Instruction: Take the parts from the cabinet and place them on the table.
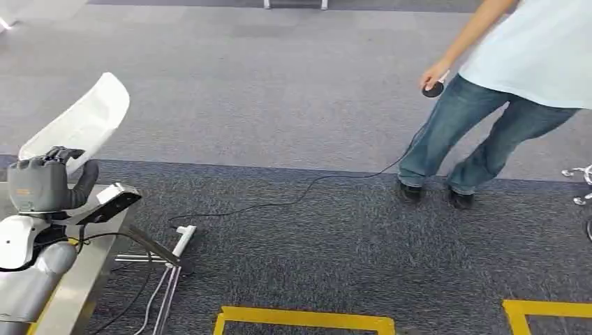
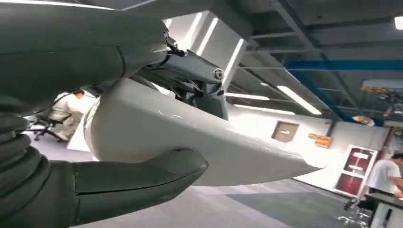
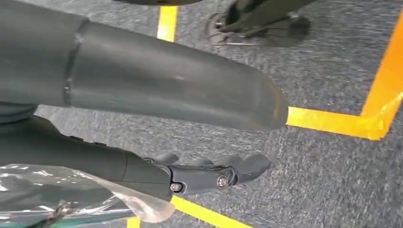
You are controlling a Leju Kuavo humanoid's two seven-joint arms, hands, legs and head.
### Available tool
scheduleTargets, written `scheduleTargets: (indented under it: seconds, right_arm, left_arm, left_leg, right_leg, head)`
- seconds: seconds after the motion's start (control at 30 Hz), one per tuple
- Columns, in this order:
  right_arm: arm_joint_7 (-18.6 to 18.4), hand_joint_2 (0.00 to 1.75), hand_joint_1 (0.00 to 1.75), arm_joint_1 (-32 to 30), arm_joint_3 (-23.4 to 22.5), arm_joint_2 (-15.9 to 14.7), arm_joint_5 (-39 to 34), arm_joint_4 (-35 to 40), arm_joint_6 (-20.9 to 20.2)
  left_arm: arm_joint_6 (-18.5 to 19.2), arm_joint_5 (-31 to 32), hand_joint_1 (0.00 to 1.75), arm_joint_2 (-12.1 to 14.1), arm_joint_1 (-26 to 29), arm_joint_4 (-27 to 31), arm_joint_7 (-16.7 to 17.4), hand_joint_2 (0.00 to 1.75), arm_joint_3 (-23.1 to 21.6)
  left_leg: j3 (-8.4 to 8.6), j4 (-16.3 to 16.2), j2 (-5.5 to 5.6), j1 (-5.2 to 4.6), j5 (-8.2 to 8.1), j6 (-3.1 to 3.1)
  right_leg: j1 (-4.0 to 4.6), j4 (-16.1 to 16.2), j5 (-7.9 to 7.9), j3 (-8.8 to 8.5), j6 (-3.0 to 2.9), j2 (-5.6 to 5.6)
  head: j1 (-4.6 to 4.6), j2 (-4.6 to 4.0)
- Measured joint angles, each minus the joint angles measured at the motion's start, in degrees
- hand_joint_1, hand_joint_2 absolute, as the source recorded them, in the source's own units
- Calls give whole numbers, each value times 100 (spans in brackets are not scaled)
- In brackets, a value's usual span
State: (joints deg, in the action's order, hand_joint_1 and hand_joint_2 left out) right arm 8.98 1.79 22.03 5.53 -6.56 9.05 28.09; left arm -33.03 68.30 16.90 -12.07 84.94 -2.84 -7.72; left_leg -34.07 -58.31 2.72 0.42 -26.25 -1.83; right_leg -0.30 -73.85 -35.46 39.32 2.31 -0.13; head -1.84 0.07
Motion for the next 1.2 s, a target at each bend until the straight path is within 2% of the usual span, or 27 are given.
scheduleTargets:
  seconds: [0.07, 0.1, 0.13, 0.23, 0.27, 0.33, 0.37, 0.43, 0.47, 0.5, 0.57, 0.6, 0.63, 0.67, 0.77, 0.8, 0.83, 0.87, 0.93, 0.97, 1.0, 1.03, 1.07, 1.1, 1.13, 1.17, 1.2]
  right_arm:
    - [-68, 0, 0, 7, 44, -7, 26, -2, 0]
    - [-85, 0, 0, 7, 52, -11, 33, -2, 2]
    - [-103, 0, 0, -4, 57, -11, 33, -4, 2]
    - [-129, 0, 0, -1, 61, -11, 17, -4, 7]
    - [-129, 0, 0, -5, 61, -11, 13, -4, -4]
    - [-137, 0, 0, -2, 59, -26, -4, -7, -11]
    - [-135, 0, 0, -7, 61, -24, -4, -7, -29]
    - [-137, 0, 0, -18, 61, -24, -7, -7, -35]
    - [-137, 0, 0, -22, 61, -24, -9, -7, -33]
    - [-137, 0, 0, -21, 61, -24, -9, -9, -31]
    - [-142, 0, 0, -6, 61, -24, -9, -7, -31]
    - [-144, 0, 0, 1, 61, -20, -9, -9, -31]
    - [-153, 0, 0, 3, 61, -13, -9, -7, -31]
    - [-159, 0, 0, 9, 61, -13, -11, -9, -35]
    - [-166, 0, 0, 16, 61, 0, -15, -7, -59]
    - [-168, 0, 0, 23, 61, 0, -18, -4, -63]
    - [-166, 0, 0, 20, 61, 0, -20, -2, -66]
    - [-168, 0, 0, 19, 61, 0, -20, -4, -72]
    - [-177, 0, 0, -4, 61, 0, -26, -4, -77]
    - [-179, 0, 0, -18, 61, 0, -33, -4, -76]
    - [-179, 0, 0, -29, 63, 0, -35, -4, -76]
    - [-179, 0, 0, -29, 63, 0, -37, -4, -77]
    - [-179, 0, 0, -26, 63, 0, -37, -4, -77]
    - [-179, 0, 0, -22, 63, 0, -35, -4, -76]
    - [-179, 0, 0, -24, 63, 0, -37, -6, -77]
    - [-179, 0, 0, -37, 63, 0, -37, -9, -76]
    - [-190, 0, 0, -26, 65, 2, -35, -9, -85]
  left_arm:
    - [-87, -55, 175, -17, -15, 0, -61, 175, -4]
    - [-118, -61, 175, -26, -22, 0, -72, 175, -7]
    - [-153, -68, 175, -28, -45, 2, -79, 175, -7]
    - [-201, -96, 175, -37, -59, 4, -81, 175, -11]
    - [-205, -100, 175, -31, -56, 4, -85, 175, -9]
    - [-229, -111, 175, -6, -88, 7, -98, 175, -2]
    - [-236, -116, 175, -15, -125, 7, -100, 175, -4]
    - [-238, -116, 175, -33, -121, 7, -114, 175, -7]
    - [-238, -116, 175, -33, -120, 7, -116, 175, -7]
    - [-238, -116, 175, -33, -121, 7, -120, 175, -7]
    - [-238, -118, 175, -31, -132, 7, -129, 175, -4]
    - [-238, -118, 175, -31, -147, 7, -131, 175, 0]
    - [-238, -118, 175, -28, -175, 7, -131, 175, 2]
    - [-238, -116, 175, -31, -222, 9, -133, 175, 0]
    - [-242, -116, 175, 2, -239, 9, -138, 175, 18]
    - [-245, -116, 175, 13, -240, 9, -138, 175, 24]
    - [-245, -116, 175, 20, -280, 9, -140, 175, 26]
    - [-247, -116, 175, 17, -317, 11, -140, 175, 24]
    - [-245, -114, 175, 4, -321, 9, -140, 175, 18]
    - [-245, -116, 175, 4, -319, 9, -140, 175, 18]
    - [-245, -116, 175, 2, -319, 9, -140, 175, 17]
    - [-245, -116, 175, 2, -322, 9, -140, 175, 18]
    - [-245, -116, 175, 2, -326, 9, -140, 175, 17]
    - [-245, -114, 175, 0, -327, 9, -140, 175, 18]
    - [-245, -114, 175, -2, -331, 9, -142, 175, 17]
    - [-245, -116, 175, -2, -360, 9, -140, 175, 17]
    - [-249, -116, 175, -7, -361, 11, -142, 175, 15]
  left_leg:
    - [6, -24, 162, 18, -14, 24]
    - [-6, -43, 223, 27, -28, 51]
    - [-57, -87, 298, 1, -24, 99]
    - [-154, -64, 528, 65, 62, 223]
    - [-162, -69, 610, 57, 68, 245]
    - [-280, -352, 27, 16, -159, 287]
    - [-466, -788, -143, 21, -395, 311]
    - [-837, -1651, -215, 25, -755, 321]
    - [-901, -1815, -217, 25, -771, 315]
    - [-838, -1720, -220, 24, -659, 305]
    - [-369, -847, -293, 1, -166, 238]
    - [-87, -320, -476, -37, 39, 177]
    - [7, -194, -712, -105, -83, 151]
    - [13, -69, -685, -130, -78, 119]
    - [-29, -40, -488, -128, -58, 78]
    - [12, 21, -446, -60, -21, 40]
    - [12, 34, -384, -48, -8, 13]
    - [2, 32, -328, -35, 3, -5]
    - [-7, 28, -193, -33, 5, -8]
    - [-8, 23, -116, -33, 5, -8]
    - [-4, 14, -28, -29, 4, -7]
    - [-2, 3, 50, -23, 3, -5]
    - [0, -11, 131, -17, -4, 6]
    - [1, -32, 201, -4, -20, 32]
    - [-24, -51, 266, 0, -31, 57]
    - [-86, -117, 357, -13, -31, 99]
    - [-133, -96, 407, 8, 9, 149]
  right_leg:
    - [-34, 948, 573, -405, -3, 115]
    - [-80, 1374, 711, -576, 13, 389]
    - [-115, 1458, 641, -645, 15, 691]
    - [-77, 1490, 607, -692, -58, 496]
    - [-102, 1526, 631, -703, -98, 408]
    - [-103, 1560, 640, -731, -172, 247]
    - [-82, 1559, 634, -735, -203, 148]
    - [-65, 1558, 617, -736, -226, -37]
    - [-57, 1557, 613, -739, -233, -123]
    - [-47, 1557, 606, -746, -236, -203]
    - [-24, 1557, 581, -786, -235, -362]
    - [-16, 1558, 559, -816, -228, -427]
    - [9, 1563, 549, -818, -214, -489]
    - [36, 1550, 543, -796, -189, -536]
    - [49, 1580, 531, -843, -127, -753]
    - [24, 1550, 457, -772, -79, -602]
    - [10, 1359, 319, -717, -61, -235]
    - [6, 980, 124, -547, -49, -82]
    - [2, 38, -240, -77, -24, -2]
    - [3, -231, -267, 77, -16, 1]
    - [0, -176, -123, 85, -14, 2]
    - [-8, 118, 112, -23, -14, 14]
    - [-25, 581, 400, -224, -15, 59]
    - [-54, 1092, 670, -445, -12, 213]
    - [-93, 1349, 645, -570, -12, 532]
    - [-114, 1523, 609, -701, -25, 567]
    - [-87, 1482, 604, -662, -54, 494]
  head:
    - [0, 0]
    - [4, 0]
    - [4, 0]
    - [-2, 2]
    - [-4, 0]
    - [-61, 0]
    - [-50, 0]
    - [-61, 0]
    - [-59, 0]
    - [-57, 0]
    - [-59, 0]
    - [-59, 0]
    - [-46, 0]
    - [-66, 2]
    - [-55, 2]
    - [-52, 0]
    - [-35, 0]
    - [-22, 0]
    - [-11, 0]
    - [-11, 0]
    - [-13, 0]
    - [-9, 0]
    - [-11, 0]
    - [-2, 0]
    - [2, 0]
    - [-2, 0]
    - [7, 2]
